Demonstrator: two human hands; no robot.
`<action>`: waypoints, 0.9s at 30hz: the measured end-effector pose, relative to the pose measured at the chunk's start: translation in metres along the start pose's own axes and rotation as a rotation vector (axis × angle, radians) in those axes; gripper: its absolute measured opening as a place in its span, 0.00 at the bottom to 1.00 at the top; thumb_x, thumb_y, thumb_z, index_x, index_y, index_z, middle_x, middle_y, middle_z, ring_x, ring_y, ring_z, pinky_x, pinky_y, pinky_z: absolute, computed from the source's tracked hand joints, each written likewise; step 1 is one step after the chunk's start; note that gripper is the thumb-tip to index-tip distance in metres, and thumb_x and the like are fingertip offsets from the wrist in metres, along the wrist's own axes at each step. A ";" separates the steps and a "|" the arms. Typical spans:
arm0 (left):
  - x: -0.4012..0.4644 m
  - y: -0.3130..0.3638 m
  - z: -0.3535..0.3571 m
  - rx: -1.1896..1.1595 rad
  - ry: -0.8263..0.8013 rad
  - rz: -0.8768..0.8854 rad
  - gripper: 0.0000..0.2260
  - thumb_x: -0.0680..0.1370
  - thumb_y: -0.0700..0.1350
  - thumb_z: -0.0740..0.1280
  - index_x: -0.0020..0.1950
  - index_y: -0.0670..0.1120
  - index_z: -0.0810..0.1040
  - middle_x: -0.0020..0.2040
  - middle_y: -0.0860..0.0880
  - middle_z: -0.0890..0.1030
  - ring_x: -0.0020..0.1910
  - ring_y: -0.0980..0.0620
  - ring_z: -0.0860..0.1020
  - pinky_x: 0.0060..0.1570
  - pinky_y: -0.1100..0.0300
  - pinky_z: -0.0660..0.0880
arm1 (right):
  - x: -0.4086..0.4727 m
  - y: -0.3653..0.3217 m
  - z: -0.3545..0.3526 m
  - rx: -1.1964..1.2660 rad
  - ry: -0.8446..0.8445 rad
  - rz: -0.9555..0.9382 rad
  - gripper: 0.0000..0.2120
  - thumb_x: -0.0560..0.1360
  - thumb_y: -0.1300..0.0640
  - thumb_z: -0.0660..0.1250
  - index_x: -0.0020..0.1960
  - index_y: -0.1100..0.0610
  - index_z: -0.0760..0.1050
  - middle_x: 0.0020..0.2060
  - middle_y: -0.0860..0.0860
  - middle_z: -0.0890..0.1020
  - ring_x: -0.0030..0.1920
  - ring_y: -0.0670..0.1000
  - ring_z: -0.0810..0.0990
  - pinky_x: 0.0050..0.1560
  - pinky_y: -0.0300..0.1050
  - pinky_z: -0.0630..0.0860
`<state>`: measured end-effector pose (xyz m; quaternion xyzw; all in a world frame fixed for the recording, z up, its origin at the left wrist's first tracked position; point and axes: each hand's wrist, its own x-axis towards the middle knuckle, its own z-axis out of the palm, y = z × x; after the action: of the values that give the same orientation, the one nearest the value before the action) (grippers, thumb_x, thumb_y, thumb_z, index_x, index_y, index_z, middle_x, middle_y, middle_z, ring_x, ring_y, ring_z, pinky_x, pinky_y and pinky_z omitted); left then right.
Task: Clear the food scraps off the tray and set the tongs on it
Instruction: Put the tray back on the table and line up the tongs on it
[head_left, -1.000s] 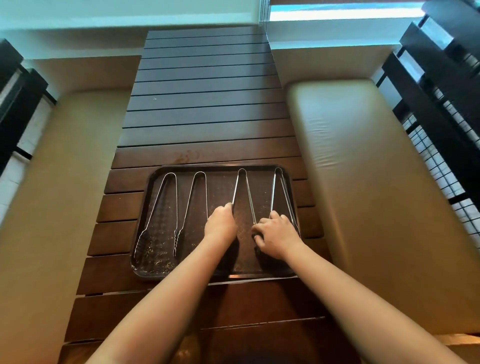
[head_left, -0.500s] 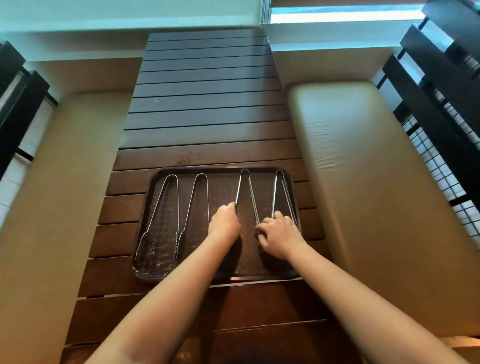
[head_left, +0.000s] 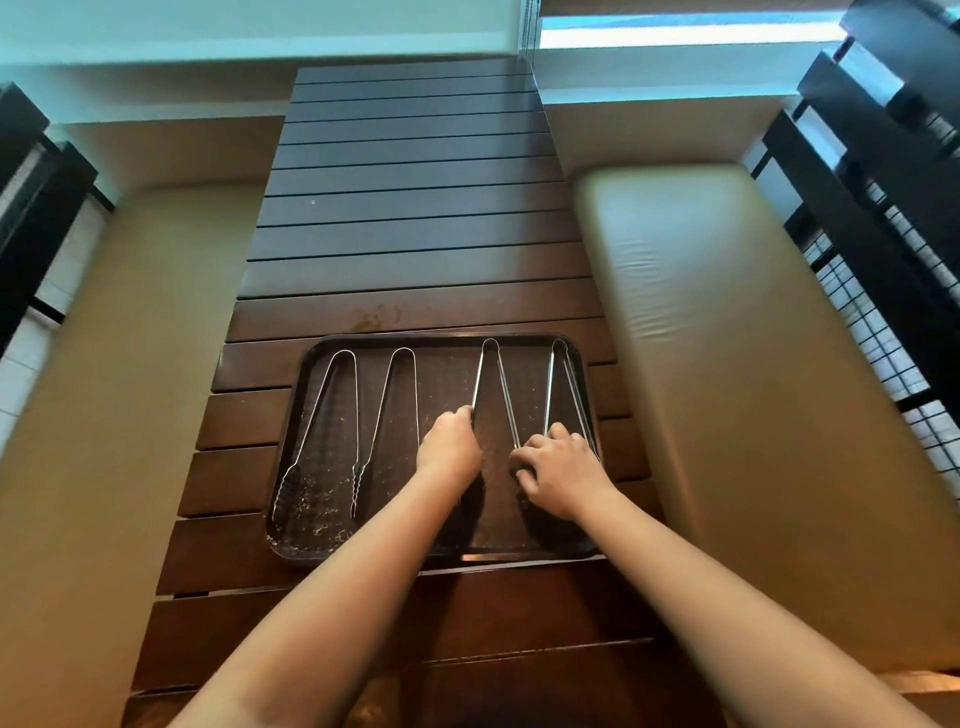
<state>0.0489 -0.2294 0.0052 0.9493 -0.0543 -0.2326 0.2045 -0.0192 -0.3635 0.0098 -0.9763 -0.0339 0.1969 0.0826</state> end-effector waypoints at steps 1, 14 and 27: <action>-0.001 -0.001 -0.001 -0.002 0.007 -0.004 0.21 0.77 0.42 0.61 0.70 0.48 0.66 0.63 0.45 0.73 0.60 0.44 0.74 0.55 0.52 0.72 | 0.000 0.001 0.000 0.040 0.019 0.004 0.19 0.80 0.49 0.54 0.70 0.47 0.67 0.63 0.49 0.74 0.63 0.53 0.67 0.61 0.49 0.65; -0.015 -0.057 -0.032 -0.044 0.167 -0.090 0.20 0.77 0.45 0.61 0.69 0.46 0.69 0.64 0.44 0.72 0.62 0.44 0.72 0.59 0.51 0.70 | 0.007 0.024 -0.011 0.397 0.350 0.244 0.16 0.77 0.62 0.58 0.62 0.55 0.75 0.56 0.52 0.79 0.57 0.55 0.71 0.57 0.48 0.70; -0.022 -0.083 -0.031 0.107 0.164 -0.129 0.21 0.77 0.44 0.62 0.71 0.45 0.66 0.64 0.44 0.69 0.64 0.45 0.68 0.58 0.53 0.70 | 0.039 -0.081 -0.013 0.038 0.014 -0.117 0.19 0.81 0.48 0.53 0.71 0.43 0.65 0.63 0.51 0.74 0.63 0.55 0.67 0.61 0.51 0.65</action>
<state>0.0439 -0.1386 0.0051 0.9762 0.0114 -0.1637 0.1418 0.0187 -0.2821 0.0209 -0.9723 -0.0868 0.1857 0.1127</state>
